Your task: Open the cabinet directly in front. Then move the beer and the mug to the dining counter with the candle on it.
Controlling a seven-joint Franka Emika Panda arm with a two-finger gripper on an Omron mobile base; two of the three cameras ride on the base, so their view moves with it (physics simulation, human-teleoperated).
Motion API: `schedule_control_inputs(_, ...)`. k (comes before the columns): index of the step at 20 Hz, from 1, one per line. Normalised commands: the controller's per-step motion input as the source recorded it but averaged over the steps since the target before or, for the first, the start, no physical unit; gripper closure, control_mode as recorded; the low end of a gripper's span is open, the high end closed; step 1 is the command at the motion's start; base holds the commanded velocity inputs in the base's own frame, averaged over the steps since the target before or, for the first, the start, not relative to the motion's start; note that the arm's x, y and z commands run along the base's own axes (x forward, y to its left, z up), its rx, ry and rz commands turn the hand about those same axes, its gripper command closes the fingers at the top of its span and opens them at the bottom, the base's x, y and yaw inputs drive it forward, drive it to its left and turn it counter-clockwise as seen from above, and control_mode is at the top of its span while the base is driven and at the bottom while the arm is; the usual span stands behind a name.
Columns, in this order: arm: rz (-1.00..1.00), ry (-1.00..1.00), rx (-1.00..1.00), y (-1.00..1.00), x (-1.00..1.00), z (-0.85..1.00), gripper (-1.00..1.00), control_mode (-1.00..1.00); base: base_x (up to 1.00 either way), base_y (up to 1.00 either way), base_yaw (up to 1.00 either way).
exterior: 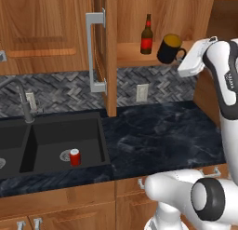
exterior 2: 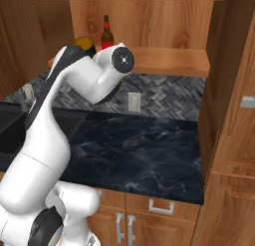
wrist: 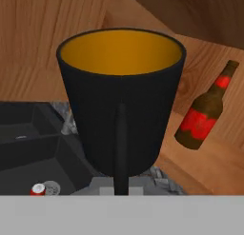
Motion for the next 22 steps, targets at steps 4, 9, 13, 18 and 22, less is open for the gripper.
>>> schedule_control_inputs(4, 0.00, 0.19, -0.03, -0.10, -0.63, 0.00, 1.00, -1.00, 0.00, 0.00, 0.00)
schedule_control_inputs(9, 0.00, 0.05, 0.00, -0.02, -0.61, 0.00, 1.00, -1.00, 0.00, 0.00, 0.00)
schedule_control_inputs(13, 0.00, 0.00, 0.00, 0.04, -0.24, -0.10, 1.00, -1.00, 0.00, 0.00, 0.00)
schedule_control_inputs(18, 0.00, 0.00, 0.00, 0.17, -0.03, -0.29, 1.00, -1.00, 0.00, 0.00, 0.00)
schedule_control_inputs(22, 0.00, 0.00, -0.05, 0.12, -0.03, -0.38, 1.00, -1.00, 0.00, 0.00, 0.00)
